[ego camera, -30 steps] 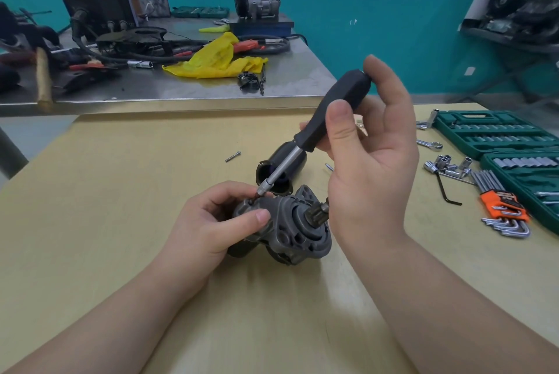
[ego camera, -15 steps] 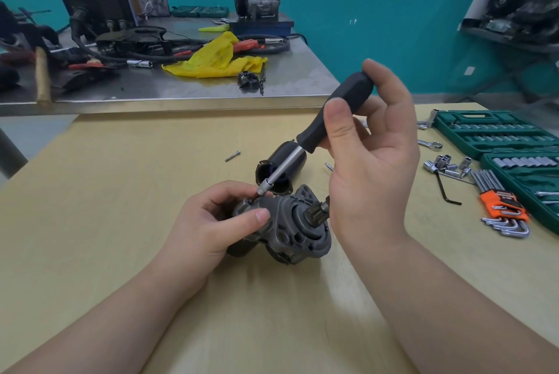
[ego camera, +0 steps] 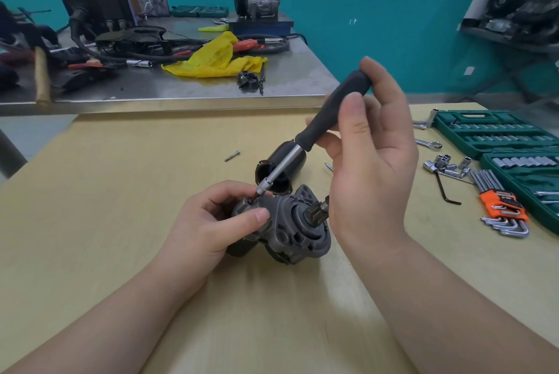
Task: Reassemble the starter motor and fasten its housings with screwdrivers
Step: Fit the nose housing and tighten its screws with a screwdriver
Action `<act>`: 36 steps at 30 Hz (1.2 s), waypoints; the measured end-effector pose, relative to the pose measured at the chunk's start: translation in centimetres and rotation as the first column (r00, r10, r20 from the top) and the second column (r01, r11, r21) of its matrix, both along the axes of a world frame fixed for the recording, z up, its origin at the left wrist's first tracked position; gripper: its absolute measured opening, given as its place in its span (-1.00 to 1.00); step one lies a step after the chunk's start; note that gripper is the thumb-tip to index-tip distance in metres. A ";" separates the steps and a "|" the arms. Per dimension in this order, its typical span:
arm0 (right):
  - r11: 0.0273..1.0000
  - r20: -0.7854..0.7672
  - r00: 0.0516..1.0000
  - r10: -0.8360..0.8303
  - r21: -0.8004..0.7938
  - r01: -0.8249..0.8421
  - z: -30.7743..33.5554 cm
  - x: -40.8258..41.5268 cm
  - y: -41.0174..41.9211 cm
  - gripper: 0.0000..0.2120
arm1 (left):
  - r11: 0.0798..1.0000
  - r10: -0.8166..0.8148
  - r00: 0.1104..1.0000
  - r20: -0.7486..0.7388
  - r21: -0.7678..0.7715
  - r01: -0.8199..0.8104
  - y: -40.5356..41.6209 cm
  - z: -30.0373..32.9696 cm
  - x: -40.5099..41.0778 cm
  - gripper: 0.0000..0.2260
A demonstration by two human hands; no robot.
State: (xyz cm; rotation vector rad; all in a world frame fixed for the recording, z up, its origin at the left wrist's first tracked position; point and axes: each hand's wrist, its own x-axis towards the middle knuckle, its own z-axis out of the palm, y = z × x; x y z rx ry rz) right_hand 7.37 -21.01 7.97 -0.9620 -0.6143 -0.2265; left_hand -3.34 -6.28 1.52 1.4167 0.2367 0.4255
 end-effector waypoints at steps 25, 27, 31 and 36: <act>1.000 -0.010 1.000 -0.013 0.000 0.013 -0.2 0.1 0.0 -0.69 | 1.000 0.003 1.000 0.014 -0.008 -0.003 0.2 -0.2 0.1 -0.62; 0.999 -0.016 0.999 0.033 0.006 -0.033 -0.3 0.1 -0.1 -0.66 | 1.000 0.006 1.000 0.012 -0.014 -0.006 0.1 -0.2 0.1 -0.62; 1.000 0.010 1.000 0.020 -0.017 -0.020 0.0 0.0 -0.1 -0.64 | 1.000 0.006 1.000 0.002 -0.013 -0.006 0.2 -0.3 0.1 -0.60; 0.999 0.030 0.999 -0.038 -0.022 0.039 0.1 0.3 0.1 -0.65 | 1.000 -0.004 1.000 0.009 -0.008 0.004 0.1 -0.1 0.1 -0.64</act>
